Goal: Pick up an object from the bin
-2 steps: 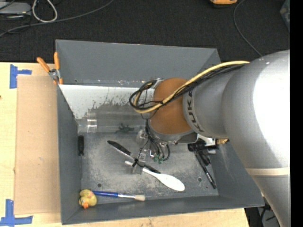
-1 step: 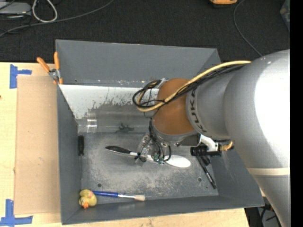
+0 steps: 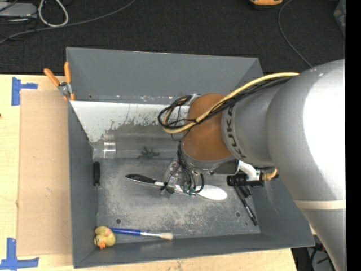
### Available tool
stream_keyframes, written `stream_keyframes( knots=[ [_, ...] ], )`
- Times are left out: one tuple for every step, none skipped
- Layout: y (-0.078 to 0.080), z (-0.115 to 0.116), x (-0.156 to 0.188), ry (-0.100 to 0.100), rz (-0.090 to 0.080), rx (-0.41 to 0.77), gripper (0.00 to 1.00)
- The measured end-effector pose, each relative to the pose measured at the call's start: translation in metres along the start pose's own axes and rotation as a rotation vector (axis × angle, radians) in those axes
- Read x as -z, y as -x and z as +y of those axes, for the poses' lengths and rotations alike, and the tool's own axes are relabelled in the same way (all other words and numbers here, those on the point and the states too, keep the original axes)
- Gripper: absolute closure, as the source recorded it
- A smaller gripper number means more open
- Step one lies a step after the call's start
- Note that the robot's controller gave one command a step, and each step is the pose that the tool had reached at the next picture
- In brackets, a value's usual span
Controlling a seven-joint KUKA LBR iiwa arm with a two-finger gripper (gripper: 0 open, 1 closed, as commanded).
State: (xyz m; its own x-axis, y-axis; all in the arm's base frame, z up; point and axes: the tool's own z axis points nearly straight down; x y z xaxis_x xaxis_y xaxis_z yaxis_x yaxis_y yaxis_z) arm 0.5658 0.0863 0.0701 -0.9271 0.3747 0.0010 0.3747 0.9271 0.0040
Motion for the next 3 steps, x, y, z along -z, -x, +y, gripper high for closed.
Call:
stream_keyframes(
  knots=[
    [-0.002, -0.001, 0.031, -0.003, 0.007, 0.001, 1.00],
    [-0.001, -0.001, 0.060, -0.001, 0.002, 0.001, 1.00],
    [0.000, -0.001, 0.081, 0.000, 0.002, 0.003, 1.00]
  ],
)
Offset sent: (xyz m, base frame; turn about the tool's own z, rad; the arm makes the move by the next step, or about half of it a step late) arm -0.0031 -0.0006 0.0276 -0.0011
